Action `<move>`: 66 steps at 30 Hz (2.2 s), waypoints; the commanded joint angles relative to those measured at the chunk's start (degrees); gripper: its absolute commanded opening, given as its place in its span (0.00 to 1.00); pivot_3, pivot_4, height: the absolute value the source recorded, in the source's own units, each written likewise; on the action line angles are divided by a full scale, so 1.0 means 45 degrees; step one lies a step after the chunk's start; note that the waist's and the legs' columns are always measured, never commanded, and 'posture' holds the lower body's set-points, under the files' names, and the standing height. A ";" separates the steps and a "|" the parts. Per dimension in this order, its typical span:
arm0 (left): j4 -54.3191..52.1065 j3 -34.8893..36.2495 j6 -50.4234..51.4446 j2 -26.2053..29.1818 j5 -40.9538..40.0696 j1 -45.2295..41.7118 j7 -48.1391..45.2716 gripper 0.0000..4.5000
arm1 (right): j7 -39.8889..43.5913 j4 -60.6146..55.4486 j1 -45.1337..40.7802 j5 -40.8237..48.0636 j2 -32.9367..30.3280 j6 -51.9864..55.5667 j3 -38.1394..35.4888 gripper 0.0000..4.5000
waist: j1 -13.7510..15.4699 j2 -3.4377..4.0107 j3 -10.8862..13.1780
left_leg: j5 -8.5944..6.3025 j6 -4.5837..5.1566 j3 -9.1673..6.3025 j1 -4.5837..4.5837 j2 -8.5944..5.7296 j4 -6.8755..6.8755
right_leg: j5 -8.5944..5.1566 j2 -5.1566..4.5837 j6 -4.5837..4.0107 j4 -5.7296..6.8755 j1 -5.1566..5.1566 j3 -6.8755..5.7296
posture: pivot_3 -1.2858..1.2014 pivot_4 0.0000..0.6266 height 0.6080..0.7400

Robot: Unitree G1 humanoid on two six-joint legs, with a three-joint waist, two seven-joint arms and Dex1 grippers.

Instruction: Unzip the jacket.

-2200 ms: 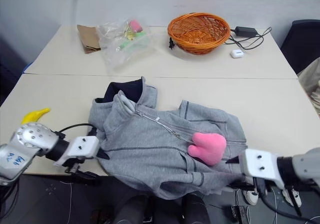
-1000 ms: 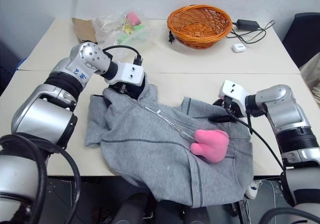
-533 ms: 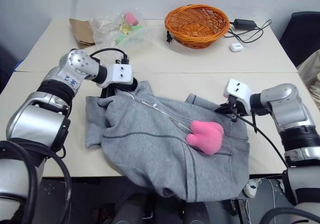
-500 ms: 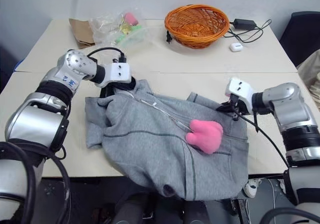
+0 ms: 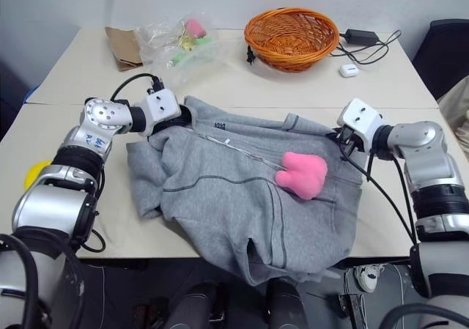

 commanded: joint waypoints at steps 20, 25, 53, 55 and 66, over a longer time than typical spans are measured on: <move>-0.7075 0.2941 0.6731 0.2751 -0.4897 0.0495 -0.6030 0.91 | 0.1396 -1.0368 0.4234 0.2656 -0.2252 0.3855 -0.3397 0.83 | 0.0208 0.0006 -0.0005 | -0.0003 0.0002 -0.0039 -0.0017 0.0014 0.0036 | 0.0000 0.0014 0.0000 -0.0007 0.0017 -0.0001 | 0.52 0.24 1.00; -0.7801 0.2098 0.7400 0.1524 -0.5296 -0.0223 -0.6833 0.91 | 0.0663 -1.2493 0.6248 0.2512 -0.2028 0.4427 -0.3537 0.83 | 0.0515 -0.0004 -0.0010 | -0.0010 0.0017 -0.0092 -0.0012 -0.0009 0.0108 | 0.0015 0.0010 0.0026 -0.0007 0.0089 0.0006 | 0.52 0.24 1.00; 0.1850 -0.1150 -0.0352 -0.1306 0.0421 -0.2074 -0.4833 0.56 | -0.0982 -1.4739 0.8442 0.2594 -0.1917 0.5688 -0.4245 0.84 | 0.0357 -0.0012 -0.0015 | -0.0010 0.0055 -0.0053 -0.0015 -0.0025 0.0082 | 0.0040 0.0005 0.0034 -0.0023 0.0061 0.0034 | 0.52 0.24 1.00; 0.1965 -0.1214 -0.0424 -0.1388 0.0641 -0.1925 -0.4388 0.56 | -0.0988 -1.4708 0.8506 0.2537 -0.1933 0.5579 -0.4205 0.84 | 0.0361 -0.0012 -0.0015 | -0.0009 0.0055 -0.0054 -0.0015 -0.0024 0.0082 | 0.0040 0.0006 0.0034 -0.0022 0.0060 0.0034 | 0.52 0.24 1.00; 0.2300 -0.1245 -0.0187 -0.1847 0.1272 -0.1292 -0.2889 0.56 | -0.1004 -1.4185 0.8659 0.1761 -0.2069 0.4823 -0.3683 0.84 | 0.0366 -0.0023 -0.0042 | -0.0010 0.0056 -0.0053 0.0000 -0.0026 0.0092 | 0.0040 0.0002 0.0035 -0.0009 0.0072 0.0039 | 0.52 0.24 1.00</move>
